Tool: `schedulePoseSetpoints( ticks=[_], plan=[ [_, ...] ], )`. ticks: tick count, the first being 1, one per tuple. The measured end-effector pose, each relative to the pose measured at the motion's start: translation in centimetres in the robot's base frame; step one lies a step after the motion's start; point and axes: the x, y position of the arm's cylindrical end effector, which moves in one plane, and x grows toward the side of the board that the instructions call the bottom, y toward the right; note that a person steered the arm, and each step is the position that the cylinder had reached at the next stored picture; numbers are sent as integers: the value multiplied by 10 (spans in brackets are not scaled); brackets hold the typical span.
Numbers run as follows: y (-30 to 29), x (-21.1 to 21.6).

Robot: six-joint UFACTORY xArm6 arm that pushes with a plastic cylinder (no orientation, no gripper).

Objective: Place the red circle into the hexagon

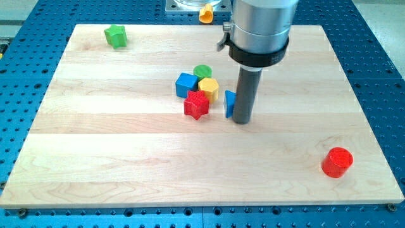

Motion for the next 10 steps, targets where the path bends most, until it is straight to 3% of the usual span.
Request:
schedulePoseSetpoints(
  ticks=[2,4,5,6,7,8,9,10],
  plan=[
    [-39,-10],
    [2,3],
    [-31,37],
    [-19,102],
    [98,124],
    [166,124],
    [163,134],
    [221,134]
  ],
)
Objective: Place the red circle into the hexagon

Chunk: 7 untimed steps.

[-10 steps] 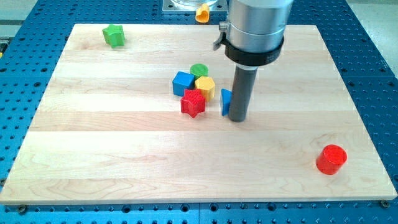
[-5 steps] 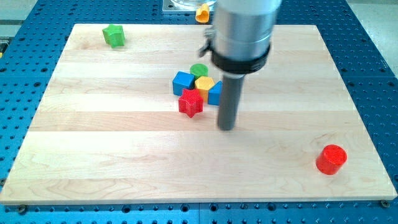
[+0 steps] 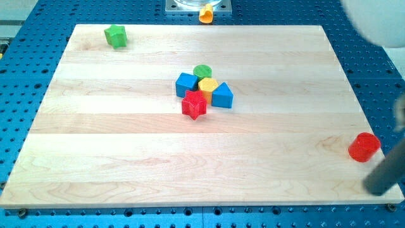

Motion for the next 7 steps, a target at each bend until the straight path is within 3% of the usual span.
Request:
schedulePoseSetpoints(
  ticks=[1,3,4,5,7],
  plan=[
    [6,-42],
    [-76,-143],
    [-53,-140],
    [-79,-106],
    [-121,-176]
  ],
)
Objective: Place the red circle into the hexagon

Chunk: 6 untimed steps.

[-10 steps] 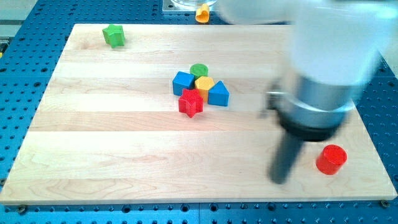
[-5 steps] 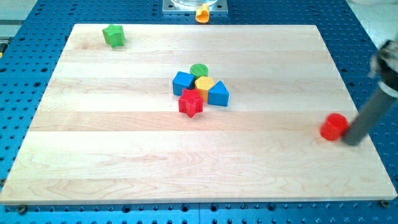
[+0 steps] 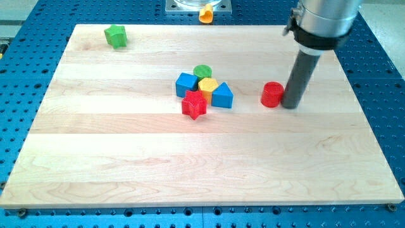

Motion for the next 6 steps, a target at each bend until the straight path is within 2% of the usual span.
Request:
schedulePoseSetpoints(
  ticks=[1,2,3,4,6],
  plan=[
    [-8,-12],
    [-11,14],
    [-46,3],
    [-55,-10],
    [13,-49]
  ],
)
